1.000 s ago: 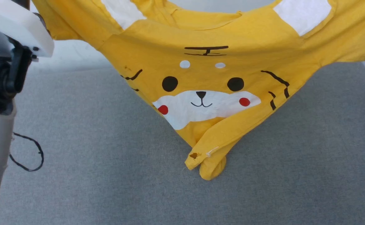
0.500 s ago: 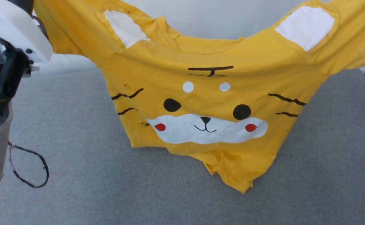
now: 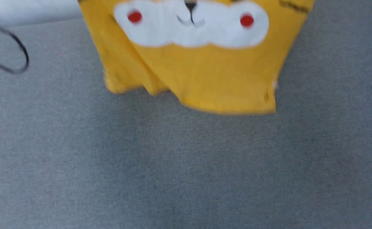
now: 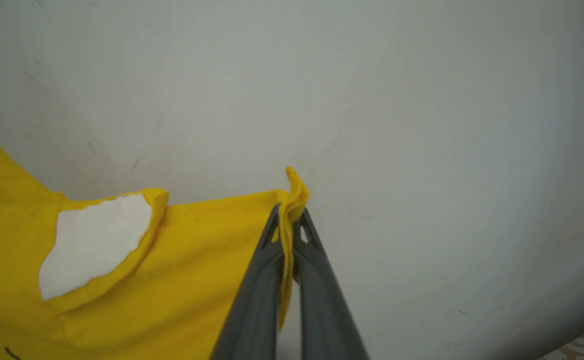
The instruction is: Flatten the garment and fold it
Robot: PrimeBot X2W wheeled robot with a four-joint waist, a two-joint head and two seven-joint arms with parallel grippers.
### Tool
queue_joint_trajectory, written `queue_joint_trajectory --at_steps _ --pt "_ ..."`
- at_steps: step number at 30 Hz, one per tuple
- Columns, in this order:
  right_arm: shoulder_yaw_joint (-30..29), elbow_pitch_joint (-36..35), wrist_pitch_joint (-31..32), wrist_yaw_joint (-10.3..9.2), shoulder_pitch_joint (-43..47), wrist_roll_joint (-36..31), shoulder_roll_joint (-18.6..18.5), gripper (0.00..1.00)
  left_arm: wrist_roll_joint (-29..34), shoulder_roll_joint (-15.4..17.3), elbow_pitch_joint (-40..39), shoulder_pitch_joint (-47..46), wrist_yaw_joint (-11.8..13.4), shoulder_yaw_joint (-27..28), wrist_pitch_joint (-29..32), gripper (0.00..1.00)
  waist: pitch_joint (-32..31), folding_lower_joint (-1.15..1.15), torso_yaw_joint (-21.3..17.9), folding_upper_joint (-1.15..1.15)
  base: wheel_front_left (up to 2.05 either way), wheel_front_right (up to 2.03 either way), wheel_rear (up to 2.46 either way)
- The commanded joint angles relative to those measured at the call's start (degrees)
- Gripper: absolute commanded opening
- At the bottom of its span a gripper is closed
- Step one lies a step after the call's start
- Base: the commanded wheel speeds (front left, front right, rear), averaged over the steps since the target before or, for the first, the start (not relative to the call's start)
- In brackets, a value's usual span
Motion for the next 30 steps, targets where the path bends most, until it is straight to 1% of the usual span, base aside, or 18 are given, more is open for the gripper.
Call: queue_joint_trajectory --at_steps 1,5,9,12,15,21,26,30 --pt "0.2 0.8 -0.8 -0.06 -1.5 -0.6 0.4 0.00 0.6 -0.1 0.7 -1.4 0.4 0.4 -1.0 0.00 3.8 -0.03 0.3 0.00 0.00 0.00 0.00" --pt "3.8 7.1 -6.5 -0.06 -10.1 -3.9 1.0 0.00 2.6 -1.2 4.5 -7.8 2.1 1.6 -7.1 0.00 5.9 -0.03 0.8 0.00 0.00 0.00 0.00" --pt "5.7 12.5 -12.0 -0.06 -16.1 -6.7 0.9 0.00 3.6 -1.0 7.7 -11.6 1.9 2.3 -12.6 0.00 8.6 -0.03 1.7 0.00 0.00 0.00 0.00" --pt "7.8 15.9 -15.3 -0.06 -19.1 -8.4 0.0 0.00 3.2 -1.6 9.1 -12.5 0.5 2.4 -16.2 0.00 11.2 -0.03 2.8 0.00 0.00 0.00 0.00" --pt "10.3 18.9 -17.9 -0.06 -20.3 -9.0 -0.8 0.00 2.5 -2.1 10.5 -11.6 -2.1 1.7 -19.0 0.00 13.9 -0.03 4.0 0.00 0.00 0.00 0.00" --pt "16.5 22.5 -21.7 -0.06 -19.3 -6.6 -1.6 0.00 0.1 -2.7 14.1 -7.2 -6.0 1.1 -22.1 0.00 17.3 -0.03 5.4 0.00 0.00 0.00 0.00" --pt "22.6 21.0 -25.1 -0.06 -16.4 -2.0 -2.2 0.00 -2.5 -2.5 13.8 -2.4 -9.3 1.3 -24.4 0.00 17.3 -0.03 5.4 0.00 0.00 0.00 0.00" --pt "25.3 16.7 -27.1 -0.06 -12.5 3.0 -3.8 0.00 -3.8 -2.0 11.3 3.2 -11.6 0.6 -24.6 0.00 15.7 -0.03 5.4 0.00 0.00 0.00 0.00"
